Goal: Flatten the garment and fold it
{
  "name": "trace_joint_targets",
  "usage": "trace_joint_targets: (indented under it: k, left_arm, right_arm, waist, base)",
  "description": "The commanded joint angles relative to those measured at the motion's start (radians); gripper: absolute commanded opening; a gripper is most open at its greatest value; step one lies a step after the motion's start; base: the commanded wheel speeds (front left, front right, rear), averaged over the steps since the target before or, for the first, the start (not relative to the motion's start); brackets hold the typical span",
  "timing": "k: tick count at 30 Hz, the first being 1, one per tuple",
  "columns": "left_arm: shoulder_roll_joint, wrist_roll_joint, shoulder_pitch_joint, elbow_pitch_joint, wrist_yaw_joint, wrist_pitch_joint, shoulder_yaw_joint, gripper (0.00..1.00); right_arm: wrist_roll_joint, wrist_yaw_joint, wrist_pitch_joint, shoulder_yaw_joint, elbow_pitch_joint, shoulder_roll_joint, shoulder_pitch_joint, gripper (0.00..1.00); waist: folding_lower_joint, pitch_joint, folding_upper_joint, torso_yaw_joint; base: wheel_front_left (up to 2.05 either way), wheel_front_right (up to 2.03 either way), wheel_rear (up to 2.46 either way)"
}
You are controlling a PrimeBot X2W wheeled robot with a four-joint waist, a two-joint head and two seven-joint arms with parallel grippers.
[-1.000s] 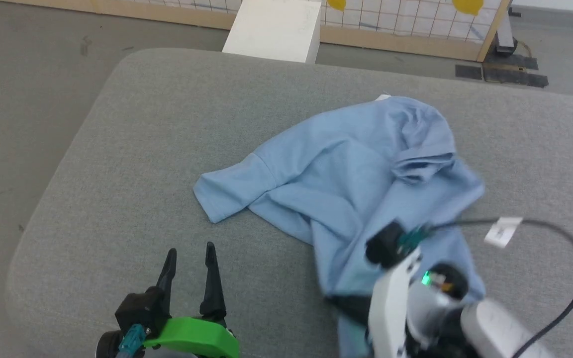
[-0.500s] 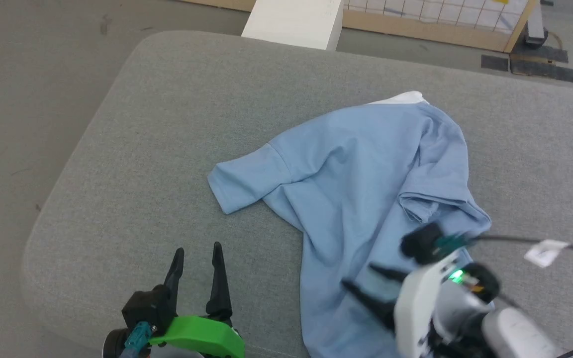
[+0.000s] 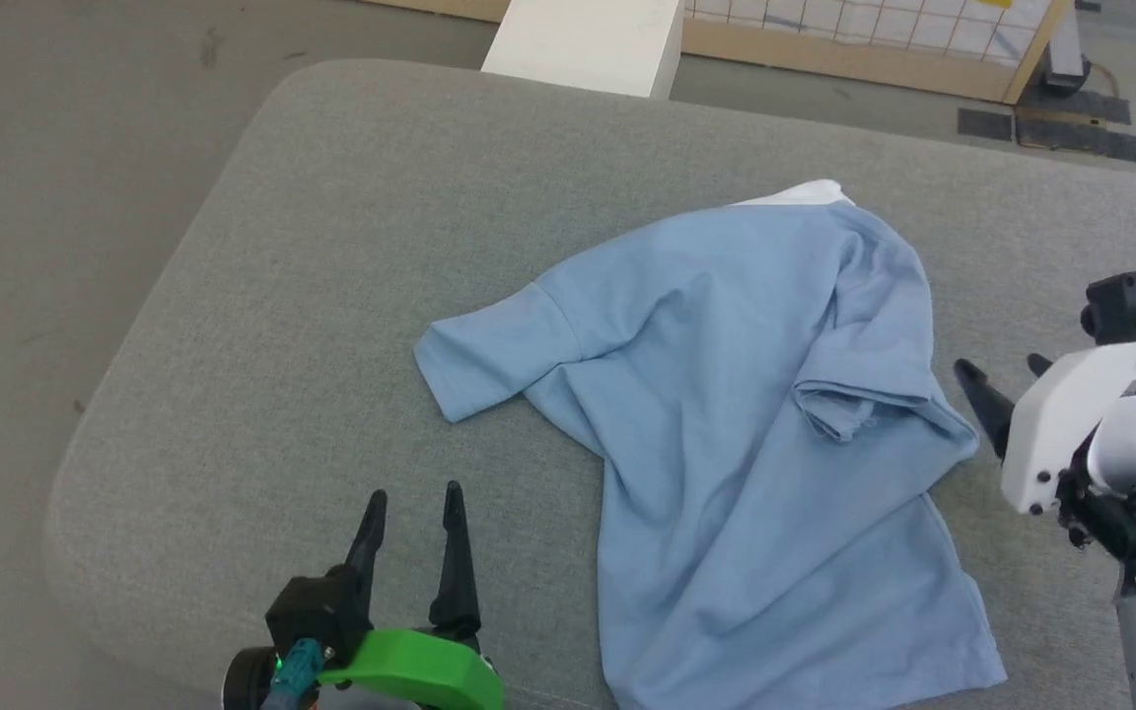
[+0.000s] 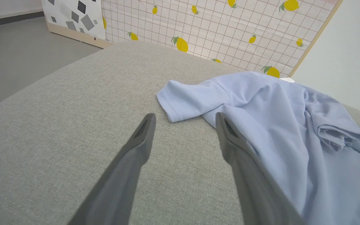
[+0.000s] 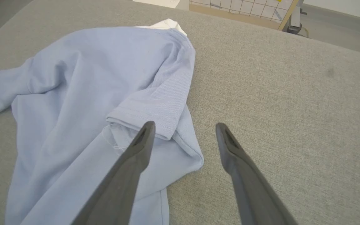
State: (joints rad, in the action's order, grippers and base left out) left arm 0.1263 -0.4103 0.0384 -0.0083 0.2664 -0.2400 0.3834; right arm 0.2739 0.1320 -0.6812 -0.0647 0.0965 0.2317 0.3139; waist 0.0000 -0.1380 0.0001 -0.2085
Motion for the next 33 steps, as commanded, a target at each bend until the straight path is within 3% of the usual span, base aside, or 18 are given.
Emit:
trace_joint_targets:
  k: [1,16,17,18,19,27,33]
  left_arm:
    - [-0.001,0.008,-0.023,0.0,0.001,-0.001,0.006,1.0]
    - [-0.032,0.014,-0.073,0.024,-0.008,-0.01,0.049,1.0]
    - [-0.035,0.014,-0.076,0.026,-0.008,-0.01,0.051,1.0]
    - [-0.037,0.014,-0.081,0.028,-0.007,-0.011,0.052,1.0]
    - [-0.039,0.013,-0.085,0.03,-0.007,-0.012,0.053,1.0]
    - [-0.044,0.011,-0.088,0.045,-0.004,-0.017,0.043,1.0]
    - [-0.045,0.005,-0.075,0.052,-0.01,-0.019,0.035,1.0]
  right_arm:
    - [-0.023,-0.001,-0.007,-0.012,0.028,-0.007,0.033,1.0]
    - [-0.085,-0.001,0.025,-0.094,0.267,-0.023,0.188,1.0]
    - [-0.083,-0.001,0.027,-0.095,0.272,-0.023,0.193,0.44]
    - [-0.084,-0.001,0.031,-0.089,0.274,-0.021,0.199,0.14]
    - [-0.083,-0.001,0.036,-0.083,0.274,-0.019,0.204,0.0]
    - [-0.007,-0.001,0.052,-0.05,0.207,0.014,0.22,0.0]
    - [0.006,-0.001,-0.011,-0.128,0.126,0.143,0.18,0.0]
  waist:
    - [0.0,-0.02,-0.0001,-0.018]
    - [0.0,-0.137,-0.0001,-0.12]
    - [0.0,-0.141,-0.0001,-0.12]
    - [0.0,-0.144,-0.0001,-0.119]
    - [0.0,-0.146,-0.0001,-0.117]
    - [0.0,-0.13,-0.0001,-0.071]
    - [0.0,-0.118,-0.0001,-0.052]
  base:
    - [0.0,0.0,0.0]
    - [0.0,0.0,0.0]
    - [0.0,0.0,0.0]
    - [0.0,0.0,0.0]
    - [0.0,0.0,0.0]
    - [0.0,0.0,0.0]
    - [0.0,0.0,0.0]
